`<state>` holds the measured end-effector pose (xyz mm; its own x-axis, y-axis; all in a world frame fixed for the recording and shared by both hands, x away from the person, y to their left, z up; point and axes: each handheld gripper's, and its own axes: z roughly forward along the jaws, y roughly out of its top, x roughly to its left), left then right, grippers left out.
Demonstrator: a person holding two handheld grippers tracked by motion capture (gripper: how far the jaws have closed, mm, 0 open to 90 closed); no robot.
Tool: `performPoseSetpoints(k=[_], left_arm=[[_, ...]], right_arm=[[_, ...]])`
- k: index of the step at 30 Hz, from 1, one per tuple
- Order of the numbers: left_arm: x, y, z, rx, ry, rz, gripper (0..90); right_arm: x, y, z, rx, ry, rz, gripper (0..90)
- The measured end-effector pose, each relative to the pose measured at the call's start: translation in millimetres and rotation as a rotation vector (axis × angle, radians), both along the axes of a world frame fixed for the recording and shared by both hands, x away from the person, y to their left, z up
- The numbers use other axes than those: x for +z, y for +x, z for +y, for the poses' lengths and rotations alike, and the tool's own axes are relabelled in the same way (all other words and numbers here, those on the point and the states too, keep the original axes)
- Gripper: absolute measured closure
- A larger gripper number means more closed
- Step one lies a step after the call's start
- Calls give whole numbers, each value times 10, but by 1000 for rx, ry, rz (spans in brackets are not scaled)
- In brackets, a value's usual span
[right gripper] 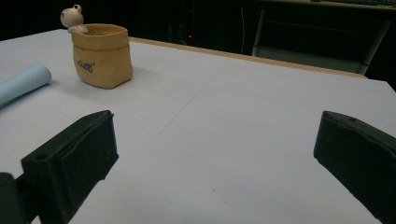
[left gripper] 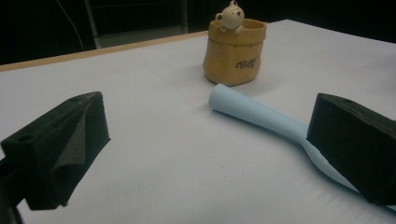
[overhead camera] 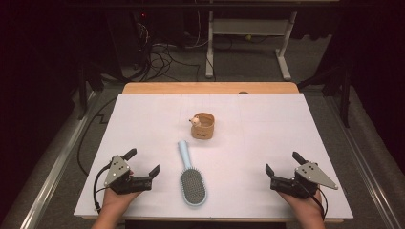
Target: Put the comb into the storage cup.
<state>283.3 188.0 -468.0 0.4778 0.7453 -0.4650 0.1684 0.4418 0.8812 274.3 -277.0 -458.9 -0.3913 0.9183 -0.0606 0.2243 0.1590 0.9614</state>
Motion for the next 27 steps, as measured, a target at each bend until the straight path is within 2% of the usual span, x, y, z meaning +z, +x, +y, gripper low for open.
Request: performPoseSetpoints(k=[4,11,15,21,27], left_arm=[[8,14,9,10,-17,5,2],[18,15,-5,9,2,-3,2],[23,0,-3,-4,-7,12,2],[34,1,7,19,4,-29,6],[29,-12,22,23,15,-27,39]], right_arm=[[-6,5,0,3,0,-2,1],[-7,17,-10,10,-4,-3,0],[4,-1,-2,9,5,-9,0],[3,11,4,11,3,-7,1],[18,-3,17,11,-5,-16,0]])
